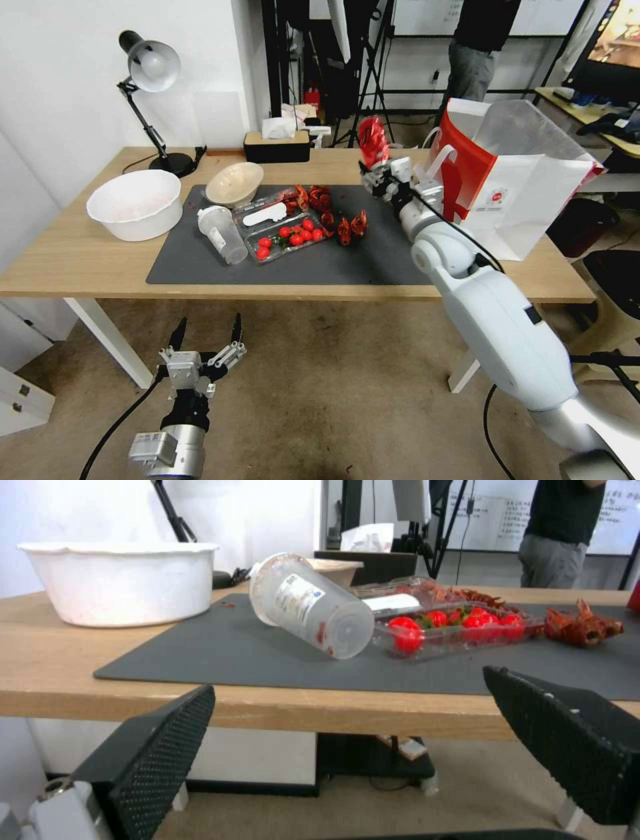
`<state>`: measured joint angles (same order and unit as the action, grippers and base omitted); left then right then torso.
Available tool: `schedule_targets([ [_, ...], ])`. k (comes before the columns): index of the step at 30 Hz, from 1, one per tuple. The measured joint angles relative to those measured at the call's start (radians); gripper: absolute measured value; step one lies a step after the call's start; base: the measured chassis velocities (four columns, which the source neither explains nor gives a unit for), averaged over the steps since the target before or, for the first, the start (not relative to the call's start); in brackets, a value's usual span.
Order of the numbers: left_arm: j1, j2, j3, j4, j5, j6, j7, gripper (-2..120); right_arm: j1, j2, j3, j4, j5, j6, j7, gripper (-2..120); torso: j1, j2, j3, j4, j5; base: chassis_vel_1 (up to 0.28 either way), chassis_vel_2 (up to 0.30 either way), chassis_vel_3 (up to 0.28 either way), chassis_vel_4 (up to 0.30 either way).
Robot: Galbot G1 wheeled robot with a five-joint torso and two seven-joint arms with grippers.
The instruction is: Pick up the trash from the table and place it into the takeout bag.
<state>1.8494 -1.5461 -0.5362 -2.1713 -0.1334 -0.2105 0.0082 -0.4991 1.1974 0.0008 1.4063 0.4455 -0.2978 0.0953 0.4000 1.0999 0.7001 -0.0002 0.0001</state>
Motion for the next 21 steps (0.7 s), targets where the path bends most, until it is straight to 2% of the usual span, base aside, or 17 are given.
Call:
schedule_targets([
  [5, 0.000, -0.001, -0.001, -0.001, 0.001, 0.000, 0.000, 100, -0.042, -0.022, 0.025, 0.094, -0.003, 0.006, 0.013, 54, 0.000, 0.000, 0.000, 0.0001, -0.0001, 0.000, 0.000, 0.000, 0.000],
  [7, 0.002, -0.003, -0.004, -0.001, 0.002, 0.000, 0.000, 100, -0.083, -0.043, 0.053, 0.199, -0.005, 0.013, 0.027, 54, 0.000, 0.000, 0.000, 0.0002, -0.0001, 0.000, 0.000, 0.000, 0.000],
  [8, 0.002, -0.003, -0.004, -0.001, 0.002, 0.000, 0.000, 100, -0.083, -0.043, 0.053, 0.199, -0.005, 0.013, 0.027, 54, 0.000, 0.000, 0.000, 0.0002, -0.0001, 0.000, 0.000, 0.000, 0.000],
  [11, 0.005, -0.004, -0.006, 0.002, 0.002, -0.006, -0.001, 100, -0.129, -0.070, 0.108, 0.338, -0.005, 0.021, 0.067, 54, 0.000, 0.000, 0.000, 0.0002, -0.0001, 0.000, 0.000, 0.000, 0.000],
  [12, 0.005, -0.004, -0.006, 0.002, 0.002, -0.006, -0.001, 100, -0.129, -0.070, 0.108, 0.338, -0.005, 0.021, 0.067, 54, 0.000, 0.000, 0.000, 0.0002, -0.0001, 0.000, 0.000, 0.000, 0.000],
  [15, 0.007, -0.005, -0.006, 0.005, 0.002, -0.018, -0.001, 100, -0.137, -0.102, 0.209, 0.456, -0.001, 0.007, 0.192, 54, 0.000, 0.000, 0.000, 0.0002, 0.0000, 0.000, 0.000, 0.000, 0.000],
  [16, 0.007, -0.005, -0.006, 0.005, 0.002, -0.018, -0.001, 100, -0.137, -0.102, 0.209, 0.456, -0.001, 0.007, 0.192, 54, 0.000, 0.000, 0.000, 0.0002, 0.0000, 0.000, 0.000, 0.000, 0.000],
  [19, 0.012, -0.005, -0.006, 0.002, 0.002, -0.020, -0.001, 100, -0.111, -0.170, 0.293, 0.489, 0.041, -0.050, 0.312, 54, 0.000, 0.000, 0.000, 0.0002, 0.0001, 0.000, 0.000, 0.000, 0.000],
  [21, 0.014, -0.005, -0.005, 0.002, 0.002, -0.021, -0.001, 100, -0.107, -0.185, 0.306, 0.484, 0.051, -0.057, 0.325, 55, 0.000, 0.000, 0.000, 0.0002, 0.0000, 0.000, 0.000, 0.000, 0.000],
])
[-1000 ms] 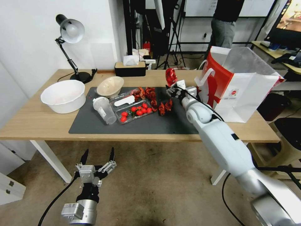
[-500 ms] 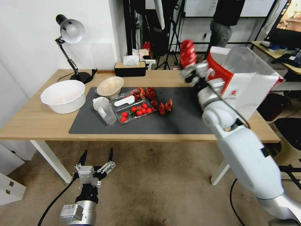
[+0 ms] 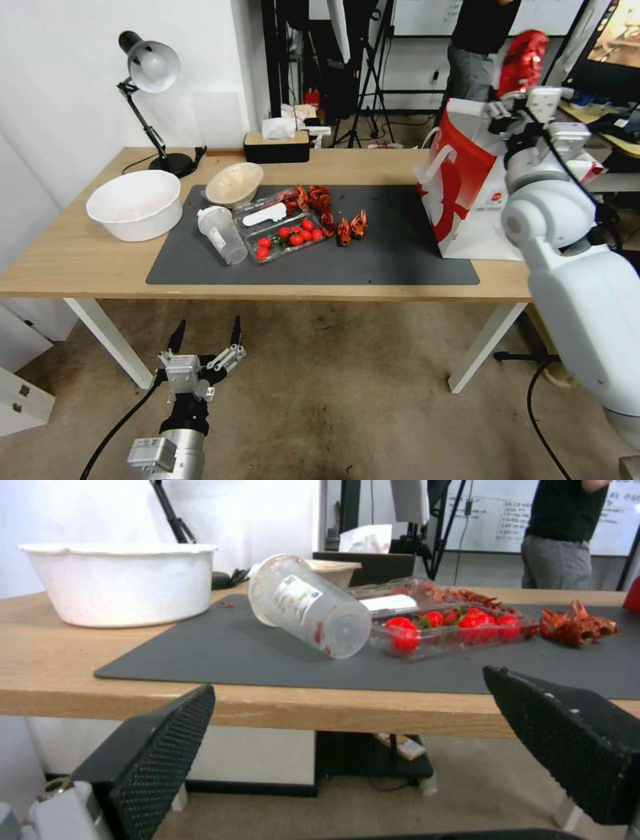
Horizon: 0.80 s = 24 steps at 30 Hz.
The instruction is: Pick up the trash from the table and place it into the takeout bag.
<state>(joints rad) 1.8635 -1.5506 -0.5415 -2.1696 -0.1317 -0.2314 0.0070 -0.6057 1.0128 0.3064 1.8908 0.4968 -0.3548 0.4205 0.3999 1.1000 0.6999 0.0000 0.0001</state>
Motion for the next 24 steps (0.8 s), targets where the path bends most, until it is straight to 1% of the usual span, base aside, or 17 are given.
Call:
schedule_targets([
  [1, 0.002, 0.000, 0.000, 0.000, 0.000, -0.001, 0.000, 100, 0.004, -0.019, 0.016, -0.010, 0.022, -0.010, 0.020, 59, 0.000, 0.000, 0.000, -0.0001, 0.0000, 0.000, 0.000, 0.000, 0.000],
  [2, 0.004, 0.001, 0.001, -0.001, 0.000, -0.002, 0.000, 100, 0.007, -0.044, 0.039, -0.028, 0.073, -0.036, 0.056, 67, 0.000, 0.000, 0.000, -0.0002, 0.0001, 0.000, 0.000, 0.000, 0.000],
  [3, 0.004, 0.001, 0.001, -0.001, 0.000, -0.002, 0.000, 100, 0.007, -0.044, 0.039, -0.028, 0.073, -0.036, 0.056, 67, 0.000, 0.000, 0.000, -0.0002, 0.0001, 0.000, 0.000, 0.000, 0.000],
  [4, 0.004, 0.001, 0.001, -0.001, 0.000, -0.002, 0.000, 100, 0.005, -0.050, 0.045, -0.035, 0.084, -0.042, 0.063, 70, 0.000, 0.000, 0.000, -0.0001, 0.0001, 0.000, 0.000, 0.000, 0.000],
  [5, 0.004, 0.001, 0.002, -0.002, 0.000, -0.003, 0.000, 100, 0.001, -0.054, 0.050, -0.042, 0.092, -0.044, 0.066, 73, 0.000, 0.000, 0.000, -0.0001, 0.0000, 0.000, 0.000, 0.000, 0.000],
  [6, 0.005, 0.002, 0.003, -0.005, 0.000, -0.003, 0.000, 100, -0.004, -0.055, 0.055, -0.046, 0.106, -0.045, 0.069, 80, 0.000, 0.000, 0.000, 0.0000, 0.0001, 0.000, 0.000, 0.000, 0.000],
  [7, 0.005, 0.002, 0.003, -0.005, 0.000, -0.003, 0.000, 100, -0.004, -0.055, 0.055, -0.046, 0.106, -0.045, 0.069, 80, 0.000, 0.000, 0.000, 0.0000, 0.0001, 0.000, 0.000, 0.000, 0.000],
  [8, 0.006, 0.002, 0.003, -0.006, 0.000, -0.003, 0.000, 100, -0.006, -0.055, 0.055, -0.046, 0.113, -0.045, 0.071, 86, 0.000, 0.000, 0.000, 0.0000, -0.0001, 0.000, 0.000, 0.000, 0.000],
  [9, 0.006, 0.002, 0.004, -0.007, 0.001, -0.003, 0.000, 100, -0.007, -0.055, 0.055, -0.046, 0.114, -0.045, 0.071, 87, 0.000, 0.000, 0.000, 0.0000, -0.0001, 0.000, 0.000, 0.000, 0.000],
  [10, 0.008, 0.002, 0.003, -0.009, 0.001, -0.003, 0.000, 100, -0.009, -0.053, 0.055, -0.046, 0.116, -0.046, 0.072, 95, 0.000, 0.000, 0.000, 0.0000, -0.0001, 0.000, 0.000, 0.000, 0.000],
  [11, 0.010, 0.002, 0.004, -0.010, 0.001, -0.003, 0.000, 100, -0.010, -0.052, 0.055, -0.046, 0.116, -0.047, 0.073, 97, 0.000, 0.000, 0.000, 0.0001, -0.0002, 0.000, 0.000, 0.000, 0.000],
  [15, 0.019, 0.002, 0.003, -0.019, 0.002, -0.004, 0.001, 100, -0.014, -0.047, 0.053, -0.043, 0.116, -0.047, 0.073, 100, 0.000, 0.000, 0.000, 0.0001, -0.0001, 0.000, 0.000, 0.000, 0.000],
  [21, 0.027, -0.001, 0.002, -0.027, 0.004, -0.007, 0.001, 100, -0.030, -0.044, 0.051, -0.024, 0.120, -0.047, 0.069, 100, 0.000, 0.000, 0.000, 0.0000, -0.0001, 0.000, 0.000, 0.000, 0.000],
  [23, 0.034, -0.005, 0.002, -0.031, 0.010, -0.012, 0.001, 100, -0.058, -0.041, 0.050, 0.020, 0.153, -0.035, 0.056, 100, 0.000, 0.000, 0.000, 0.0000, -0.0001, 0.000, 0.000, 0.000, 0.000],
  [24, 0.034, -0.005, 0.002, -0.031, 0.010, -0.012, 0.001, 100, -0.058, -0.041, 0.050, 0.020, 0.153, -0.035, 0.056, 100, 0.000, 0.000, 0.000, 0.0000, -0.0001, 0.000, 0.000, 0.000, 0.000],
])
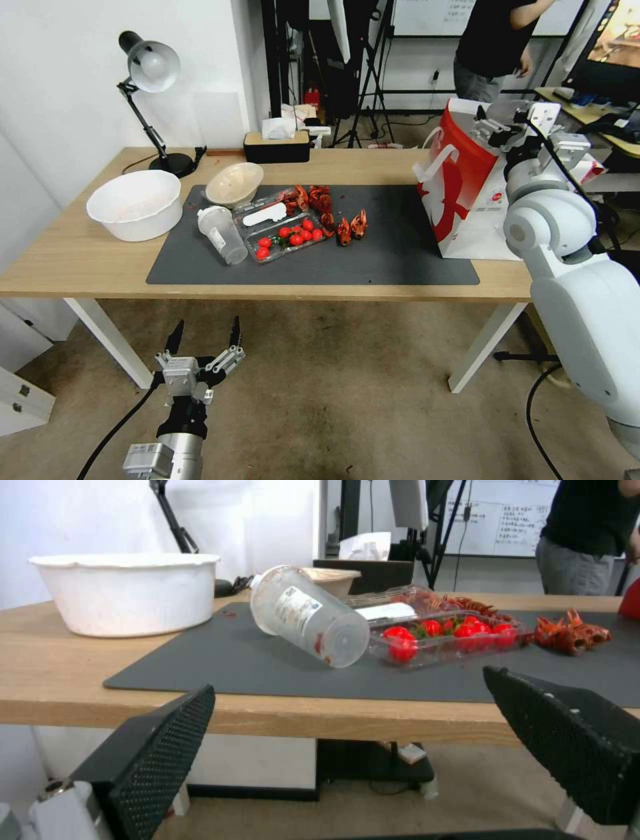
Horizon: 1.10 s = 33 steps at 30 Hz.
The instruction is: Pick up the trash from the table and place it into the takeout bag.
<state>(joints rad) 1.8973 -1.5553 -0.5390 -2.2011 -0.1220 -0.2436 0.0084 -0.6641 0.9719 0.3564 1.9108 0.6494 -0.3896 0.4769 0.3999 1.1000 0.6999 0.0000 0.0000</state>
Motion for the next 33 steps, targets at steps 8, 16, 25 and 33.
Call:
schedule_targets([
  [8, 0.005, -0.001, -0.002, -0.001, 0.000, -0.004, 0.000, 100, -0.147, -0.004, 0.000, 0.176, 0.072, 0.104, -0.109, 100, 0.000, 0.000, 0.000, 0.0001, -0.0002, 0.000, 0.000, 0.000, 0.000],
  [16, 0.001, 0.007, -0.011, 0.000, -0.010, -0.009, 0.000, 100, -0.389, 0.022, -0.002, 0.300, 0.008, 0.234, -0.164, 100, 0.000, 0.000, 0.000, 0.0001, -0.0002, 0.000, 0.000, 0.000, 0.000],
  [25, -0.004, 0.017, -0.015, 0.001, -0.024, -0.011, 0.008, 100, -0.713, 0.099, -0.014, 0.318, -0.160, 0.459, -0.193, 100, 0.000, 0.000, 0.000, -0.0001, 0.0000, 0.000, 0.000, 0.000, 0.000],
  [33, -0.010, 0.026, -0.015, 0.000, -0.034, -0.012, 0.009, 100, -0.912, 0.153, -0.036, 0.211, -0.277, 0.736, -0.214, 100, 0.000, 0.000, 0.000, 0.0000, -0.0001, 0.000, 0.000, 0.000, 0.000],
])
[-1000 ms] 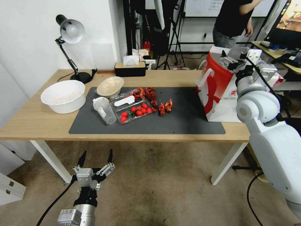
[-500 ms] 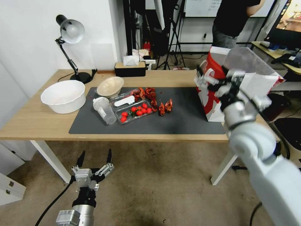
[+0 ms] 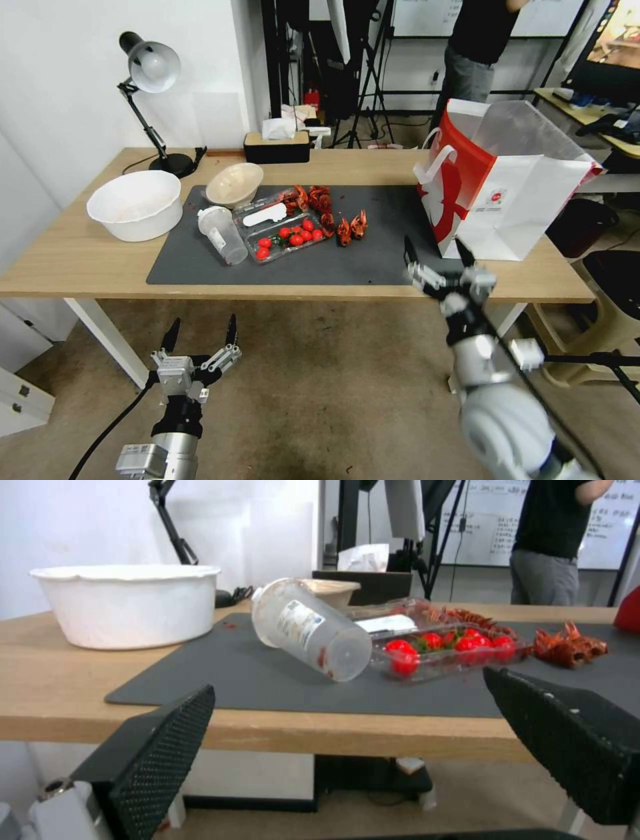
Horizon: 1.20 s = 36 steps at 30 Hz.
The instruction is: Pick up the trash from the table and place it into the takeout bag.
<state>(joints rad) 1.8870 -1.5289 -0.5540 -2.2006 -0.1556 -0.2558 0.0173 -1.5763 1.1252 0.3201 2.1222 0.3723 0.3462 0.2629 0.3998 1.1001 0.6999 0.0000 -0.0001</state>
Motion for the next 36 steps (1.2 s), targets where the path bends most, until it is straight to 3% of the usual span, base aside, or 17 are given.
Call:
schedule_targets([
  [5, -0.007, 0.004, 0.003, 0.000, -0.002, 0.001, 0.000, 100, -0.066, 0.018, -0.001, -0.087, -0.036, 0.134, -0.013, 100, 0.000, 0.000, 0.000, 0.0000, 0.0000, 0.000, 0.000, 0.000, 0.000],
  [10, -0.012, 0.007, 0.004, 0.000, -0.005, 0.004, 0.000, 100, -0.084, 0.028, -0.005, -0.146, -0.044, 0.183, -0.033, 100, 0.000, 0.000, 0.000, 0.0000, 0.0002, 0.000, 0.000, 0.000, 0.000],
  [17, -0.038, 0.013, -0.003, -0.004, -0.014, 0.022, -0.004, 100, -0.083, 0.032, -0.014, -0.183, -0.042, 0.191, -0.046, 100, 0.000, 0.000, 0.000, 0.0001, 0.0001, 0.000, 0.000, 0.000, 0.000],
  [27, -0.126, 0.031, -0.008, -0.020, -0.095, 0.117, -0.027, 100, -0.083, 0.031, -0.024, -0.213, -0.038, 0.191, -0.053, 100, 0.000, 0.000, 0.000, -0.0001, 0.0000, 0.000, 0.000, 0.000, 0.000],
  [31, -0.170, 0.064, -0.016, -0.018, -0.156, 0.143, -0.034, 100, -0.077, 0.026, -0.029, -0.214, -0.038, 0.189, -0.055, 100, 0.000, 0.000, 0.000, 0.0001, 0.0000, 0.000, 0.000, 0.000, 0.000],
  [35, -0.213, 0.129, -0.033, -0.005, -0.239, 0.164, -0.046, 100, -0.059, 0.016, -0.045, -0.217, -0.037, 0.177, -0.055, 100, 0.000, 0.000, 0.000, -0.0004, -0.0001, 0.000, 0.000, 0.000, 0.000],
  [36, -0.228, 0.168, -0.049, 0.001, -0.281, 0.166, -0.049, 100, -0.037, 0.006, -0.059, -0.222, -0.035, 0.168, -0.056, 100, 0.000, 0.000, 0.000, 0.0005, 0.0001, 0.000, 0.000, 0.000, 0.000],
])
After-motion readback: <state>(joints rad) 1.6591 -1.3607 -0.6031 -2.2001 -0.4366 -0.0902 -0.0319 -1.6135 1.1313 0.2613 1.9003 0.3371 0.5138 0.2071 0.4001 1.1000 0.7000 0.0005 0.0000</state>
